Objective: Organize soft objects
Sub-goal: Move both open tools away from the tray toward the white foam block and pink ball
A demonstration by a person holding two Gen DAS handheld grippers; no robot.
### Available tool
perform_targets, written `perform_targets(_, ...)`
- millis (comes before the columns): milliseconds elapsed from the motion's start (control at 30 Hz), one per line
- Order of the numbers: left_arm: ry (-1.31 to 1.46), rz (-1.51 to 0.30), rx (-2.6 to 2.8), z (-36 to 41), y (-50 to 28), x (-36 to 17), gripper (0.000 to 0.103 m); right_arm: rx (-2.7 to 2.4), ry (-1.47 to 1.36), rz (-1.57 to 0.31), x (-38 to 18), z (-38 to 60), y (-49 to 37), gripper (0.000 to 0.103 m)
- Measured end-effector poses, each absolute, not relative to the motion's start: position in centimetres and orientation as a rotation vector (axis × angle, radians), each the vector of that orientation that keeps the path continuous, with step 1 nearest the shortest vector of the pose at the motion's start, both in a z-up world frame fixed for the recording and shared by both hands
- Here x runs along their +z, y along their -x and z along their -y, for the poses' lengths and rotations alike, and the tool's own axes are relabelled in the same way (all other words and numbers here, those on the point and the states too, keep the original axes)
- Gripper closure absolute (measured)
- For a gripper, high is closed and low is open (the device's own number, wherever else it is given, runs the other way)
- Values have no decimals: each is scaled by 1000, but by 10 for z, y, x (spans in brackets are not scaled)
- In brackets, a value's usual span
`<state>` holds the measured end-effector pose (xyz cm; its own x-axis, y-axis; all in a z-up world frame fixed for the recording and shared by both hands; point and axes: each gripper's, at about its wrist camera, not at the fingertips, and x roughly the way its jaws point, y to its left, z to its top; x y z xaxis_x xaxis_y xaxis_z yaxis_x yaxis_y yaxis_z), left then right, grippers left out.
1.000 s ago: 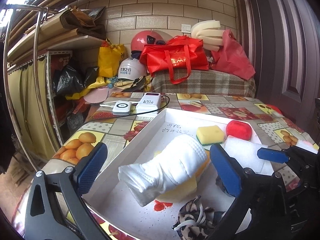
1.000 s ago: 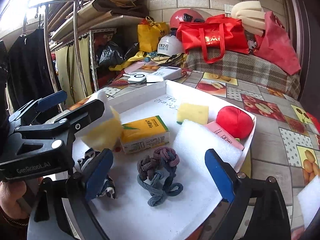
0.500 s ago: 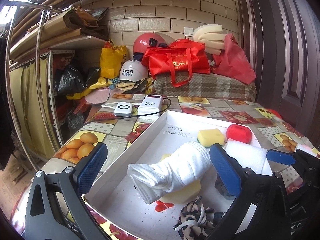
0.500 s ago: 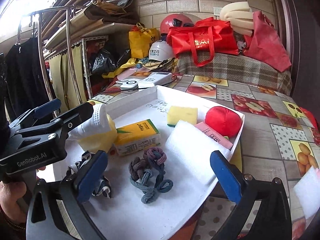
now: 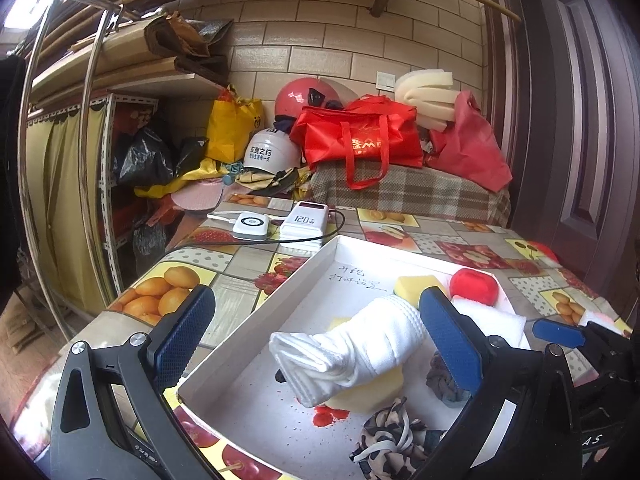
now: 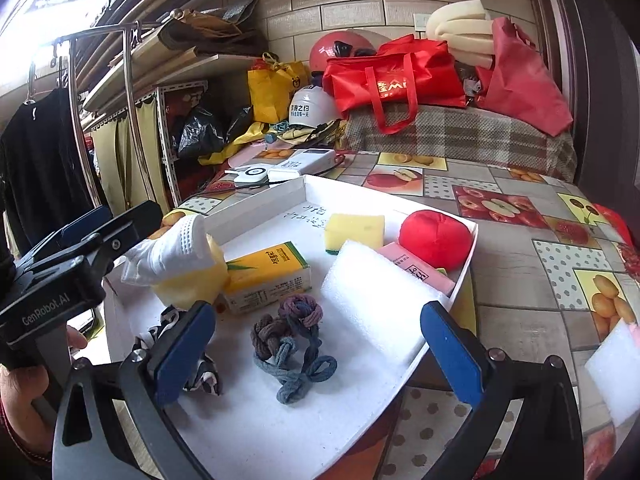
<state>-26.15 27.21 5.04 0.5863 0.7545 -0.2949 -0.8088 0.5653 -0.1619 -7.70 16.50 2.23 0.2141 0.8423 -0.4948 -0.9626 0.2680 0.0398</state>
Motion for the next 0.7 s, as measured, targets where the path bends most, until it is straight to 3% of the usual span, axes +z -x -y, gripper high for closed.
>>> perform_targets(300,424,-153,943,-280,279,46,0,1281,271,-485,22,-156,76,1)
perform_targets(700,182,-247,894,-224,234,52,0,1273,235,-514,21,-135,69,1)
